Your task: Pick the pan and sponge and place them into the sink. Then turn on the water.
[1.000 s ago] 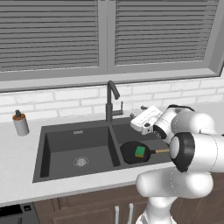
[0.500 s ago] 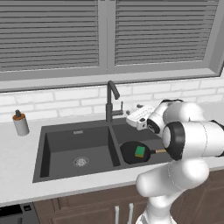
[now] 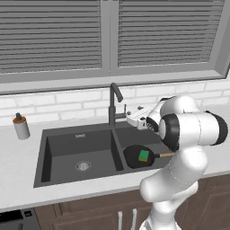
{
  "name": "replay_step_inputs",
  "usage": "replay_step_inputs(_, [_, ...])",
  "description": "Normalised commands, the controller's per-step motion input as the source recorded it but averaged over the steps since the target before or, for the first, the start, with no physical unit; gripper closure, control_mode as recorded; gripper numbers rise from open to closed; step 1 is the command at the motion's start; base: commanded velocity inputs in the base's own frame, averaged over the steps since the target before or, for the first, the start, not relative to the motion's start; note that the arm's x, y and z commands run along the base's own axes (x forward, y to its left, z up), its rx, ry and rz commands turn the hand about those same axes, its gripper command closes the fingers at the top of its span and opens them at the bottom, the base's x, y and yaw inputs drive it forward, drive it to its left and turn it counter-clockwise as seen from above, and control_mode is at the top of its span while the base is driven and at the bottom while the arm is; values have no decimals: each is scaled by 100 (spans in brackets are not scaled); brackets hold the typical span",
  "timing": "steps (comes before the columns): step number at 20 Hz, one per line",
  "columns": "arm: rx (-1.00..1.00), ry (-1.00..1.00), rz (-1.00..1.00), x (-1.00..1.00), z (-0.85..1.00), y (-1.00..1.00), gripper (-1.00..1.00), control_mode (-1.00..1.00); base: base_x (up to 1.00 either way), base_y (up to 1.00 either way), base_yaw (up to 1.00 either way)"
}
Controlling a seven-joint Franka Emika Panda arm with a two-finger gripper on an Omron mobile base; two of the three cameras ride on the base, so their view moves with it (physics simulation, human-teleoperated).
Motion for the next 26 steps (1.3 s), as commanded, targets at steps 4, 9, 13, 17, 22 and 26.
replay_step_inputs(4, [0,12,-1,42,-28,0,-100,-100,0,0,0])
replay_step_inputs(9, [4,3,-3,40,-11,0,-100,-100,0,0,0])
replay_step_inputs(13, [6,0,-5,40,-4,0,-100,-100,0,0,0])
replay_step_inputs(17, [4,0,-6,40,-9,0,-100,-100,0,0,0])
replay_step_inputs(22, [2,0,-6,37,-12,1,-100,-100,0,0,0])
replay_step_inputs(26, [1,0,-6,31,-21,2,-100,-100,0,0,0])
